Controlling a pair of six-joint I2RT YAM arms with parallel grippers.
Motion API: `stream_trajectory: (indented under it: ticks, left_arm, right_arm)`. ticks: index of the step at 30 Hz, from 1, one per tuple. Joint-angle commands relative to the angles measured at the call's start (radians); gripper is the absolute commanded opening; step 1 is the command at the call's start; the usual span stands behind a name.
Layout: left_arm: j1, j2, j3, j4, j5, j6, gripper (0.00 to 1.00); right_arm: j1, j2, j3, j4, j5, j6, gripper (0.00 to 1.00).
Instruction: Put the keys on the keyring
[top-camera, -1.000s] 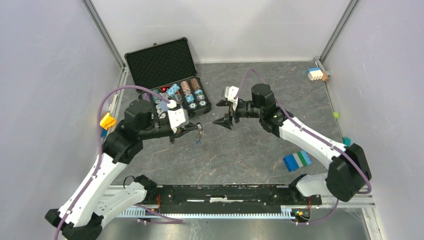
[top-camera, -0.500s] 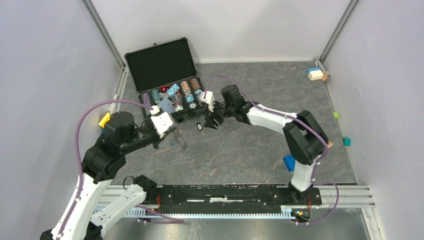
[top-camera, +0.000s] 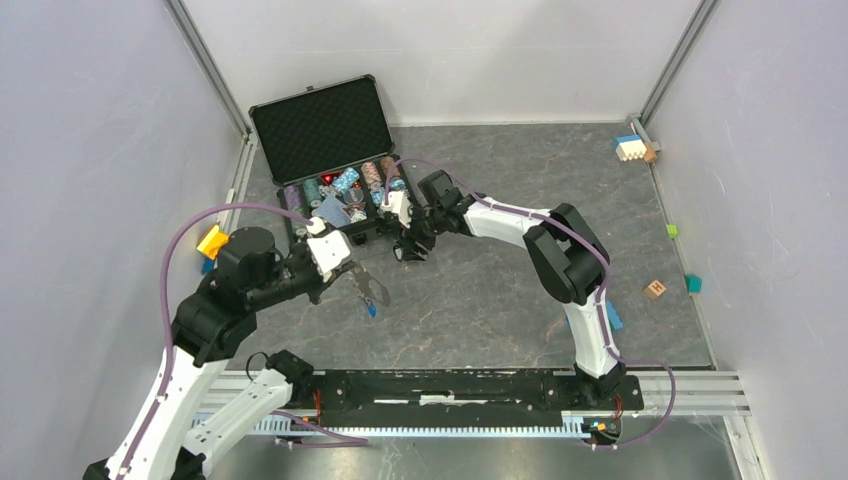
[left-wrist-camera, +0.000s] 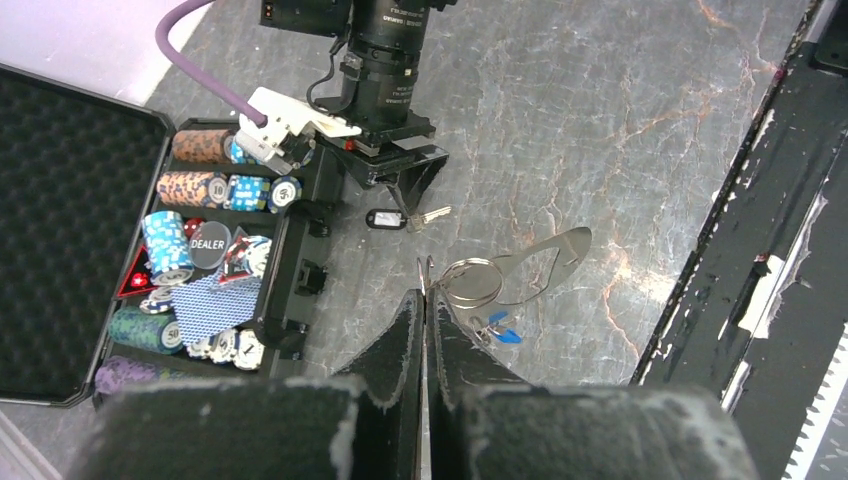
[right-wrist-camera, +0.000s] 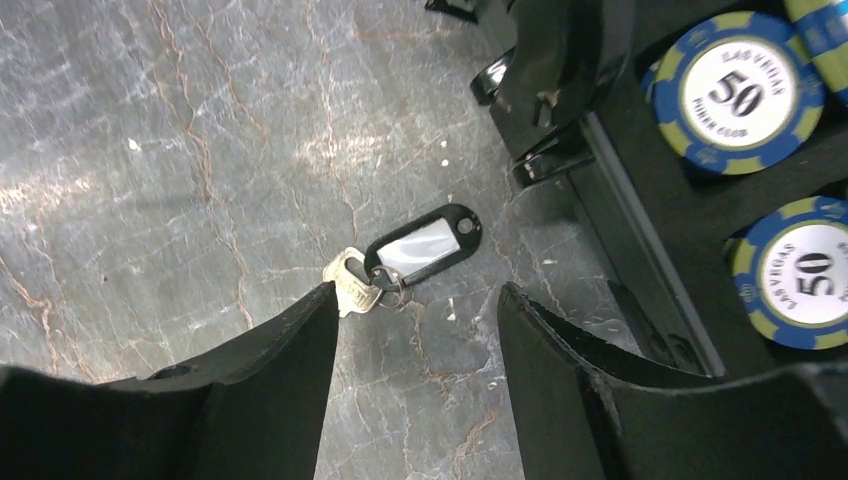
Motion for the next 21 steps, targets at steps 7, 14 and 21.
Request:
stream_trajectory:
  ticks: [7, 14, 21]
  left_arm:
    - [0.005, 0.005, -0.026, 0.085, 0.054, -0.004, 0.02]
    - [0.006, 0.006, -0.033, 0.089, 0.065, -0.003, 0.02]
    - [0.006, 0.000, -0.042, 0.090, 0.069, -0.004, 0.02]
  right_arm:
    - [0.001, 0.048, 0.074, -0.099, -0.025, -0.107, 0.61]
    - [0.001, 0.077, 0.099, -0.105, -0.040, -0.113, 0.54]
    - [0.007, 0.098, 0.125, -0.116, -0.060, -0.118, 0.44]
